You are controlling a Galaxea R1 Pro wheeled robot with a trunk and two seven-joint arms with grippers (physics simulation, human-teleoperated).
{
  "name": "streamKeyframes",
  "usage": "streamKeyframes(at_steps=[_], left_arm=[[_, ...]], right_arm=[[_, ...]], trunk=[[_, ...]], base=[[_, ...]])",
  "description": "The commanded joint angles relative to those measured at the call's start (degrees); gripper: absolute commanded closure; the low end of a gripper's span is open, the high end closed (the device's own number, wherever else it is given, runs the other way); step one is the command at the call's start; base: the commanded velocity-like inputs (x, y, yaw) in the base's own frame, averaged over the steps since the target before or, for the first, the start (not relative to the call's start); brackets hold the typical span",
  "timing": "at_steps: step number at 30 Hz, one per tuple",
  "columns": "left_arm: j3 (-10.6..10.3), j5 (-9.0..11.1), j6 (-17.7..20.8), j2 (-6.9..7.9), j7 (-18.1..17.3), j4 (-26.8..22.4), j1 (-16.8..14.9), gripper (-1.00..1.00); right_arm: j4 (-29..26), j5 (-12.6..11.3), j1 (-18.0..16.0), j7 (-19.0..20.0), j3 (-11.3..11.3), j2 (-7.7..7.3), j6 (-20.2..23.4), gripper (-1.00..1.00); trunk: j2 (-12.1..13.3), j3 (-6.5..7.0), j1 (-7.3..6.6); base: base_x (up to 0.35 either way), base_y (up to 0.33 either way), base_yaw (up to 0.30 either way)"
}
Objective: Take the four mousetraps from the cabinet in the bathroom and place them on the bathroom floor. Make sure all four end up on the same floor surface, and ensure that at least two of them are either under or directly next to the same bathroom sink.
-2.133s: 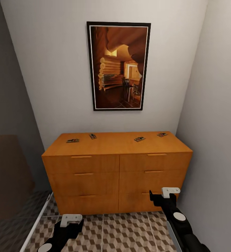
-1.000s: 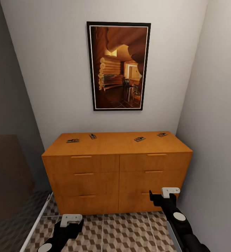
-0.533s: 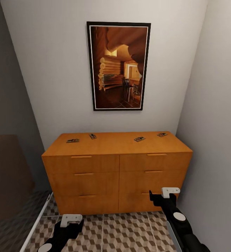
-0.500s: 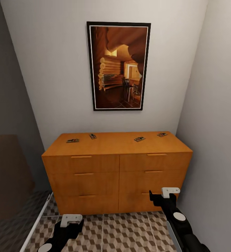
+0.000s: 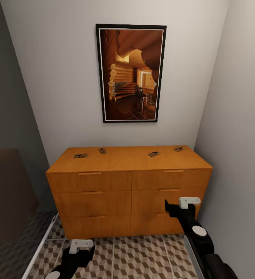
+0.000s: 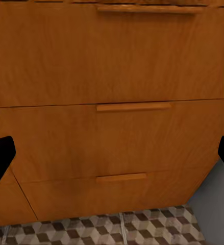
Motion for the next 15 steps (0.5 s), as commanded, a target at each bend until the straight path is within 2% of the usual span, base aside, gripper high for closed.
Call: streamKeyframes(at_steps=[1,4,5,8,15], left_arm=[[-0.18,0.00,0.31,-0.01,-0.03,0.05,-0.03,-1.00],[-0.65,-0.01,0.30,-0.01,0.03,0.40,-0.03,-1.00],[-0.79,-0.01,0.30,-0.01,0.05,0.52,-0.03,-1.00],[-0.90,-0.03,0.30,-0.01,0.03,0.58,-0.03,-1.00],[-0.91,-0.02,0.30,-0.01,0.06,0.63,-0.03,-1.00]], right_arm=[[-0.85,0.08,-0.28,-0.55,0.11,0.18,1.27,-1.00],[-2.52,0.19,-3.16,-2.08,0.16,1.14,3.57,-1.00],[-3.09,0.23,-5.09,-2.78,0.16,1.61,4.41,-1.00],[-3.44,0.25,-7.75,-3.27,0.20,1.95,5.47,-1.00],[-3.57,0.16,-14.79,-3.37,0.22,2.17,11.43,-1.00]], trunk=[[-0.04,-0.07,0.00],[-0.04,-0.07,0.00],[-0.04,-0.07,0.00],[-0.04,-0.07,0.00],[-0.04,-0.07,0.00]], base=[[0.000,0.000,0.000],[0.000,0.000,0.000],[0.000,0.000,0.000],[0.000,0.000,0.000],[0.000,0.000,0.000]])
